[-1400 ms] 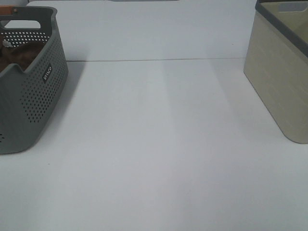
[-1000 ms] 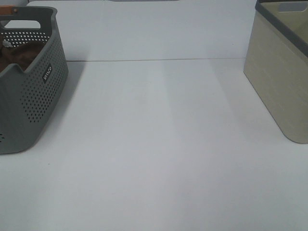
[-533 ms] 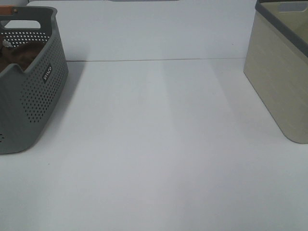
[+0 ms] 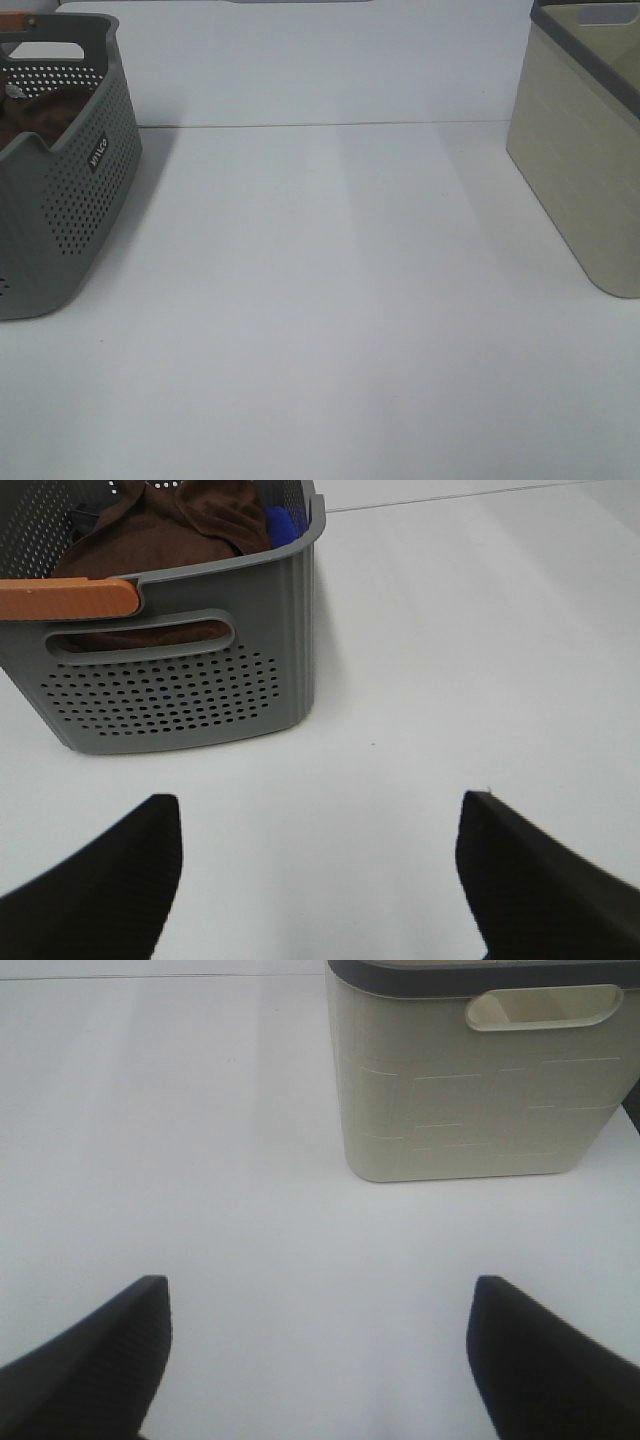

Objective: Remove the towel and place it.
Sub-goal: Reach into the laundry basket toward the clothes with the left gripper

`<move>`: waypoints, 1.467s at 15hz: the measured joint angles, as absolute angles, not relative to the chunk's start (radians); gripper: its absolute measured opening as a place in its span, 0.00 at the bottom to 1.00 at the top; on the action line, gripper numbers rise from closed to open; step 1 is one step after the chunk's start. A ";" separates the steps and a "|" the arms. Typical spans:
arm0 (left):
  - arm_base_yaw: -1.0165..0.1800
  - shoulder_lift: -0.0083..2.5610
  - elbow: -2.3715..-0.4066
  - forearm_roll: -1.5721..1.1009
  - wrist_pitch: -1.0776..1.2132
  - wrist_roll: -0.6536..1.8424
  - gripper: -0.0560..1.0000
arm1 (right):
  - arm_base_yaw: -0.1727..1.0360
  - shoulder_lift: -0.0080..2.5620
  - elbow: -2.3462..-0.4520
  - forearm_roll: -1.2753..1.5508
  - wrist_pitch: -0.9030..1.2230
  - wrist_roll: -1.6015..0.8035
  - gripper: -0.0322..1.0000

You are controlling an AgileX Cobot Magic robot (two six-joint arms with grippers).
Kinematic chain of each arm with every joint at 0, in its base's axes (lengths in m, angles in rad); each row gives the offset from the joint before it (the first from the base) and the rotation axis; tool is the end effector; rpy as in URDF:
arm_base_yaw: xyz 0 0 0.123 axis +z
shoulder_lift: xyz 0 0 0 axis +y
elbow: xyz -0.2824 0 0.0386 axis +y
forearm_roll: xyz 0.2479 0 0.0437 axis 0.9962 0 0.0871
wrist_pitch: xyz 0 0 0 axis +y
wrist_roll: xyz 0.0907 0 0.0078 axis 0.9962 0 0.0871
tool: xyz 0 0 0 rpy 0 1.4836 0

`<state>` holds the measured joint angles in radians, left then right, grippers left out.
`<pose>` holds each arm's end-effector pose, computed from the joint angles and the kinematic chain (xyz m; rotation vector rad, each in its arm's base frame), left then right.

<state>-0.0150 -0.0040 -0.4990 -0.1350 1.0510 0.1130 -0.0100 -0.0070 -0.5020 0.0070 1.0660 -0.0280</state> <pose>-0.0055 -0.0106 0.2783 0.1352 2.0212 -0.0993 -0.0064 0.0006 0.2773 -0.0187 2.0405 -0.0154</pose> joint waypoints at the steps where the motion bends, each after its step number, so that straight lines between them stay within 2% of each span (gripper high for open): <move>1: -0.015 -0.004 -0.499 -0.135 1.051 0.113 0.74 | -0.010 -0.007 -0.502 0.007 1.066 -0.028 0.78; 22: -0.015 -0.004 -0.499 -0.139 1.051 0.113 0.74 | -0.010 -0.007 -0.502 0.007 1.066 -0.028 0.78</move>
<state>-0.0150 -0.0040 -0.4990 -0.1390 1.0510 0.1130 -0.0100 -0.0070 -0.5020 0.0070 1.0660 -0.0280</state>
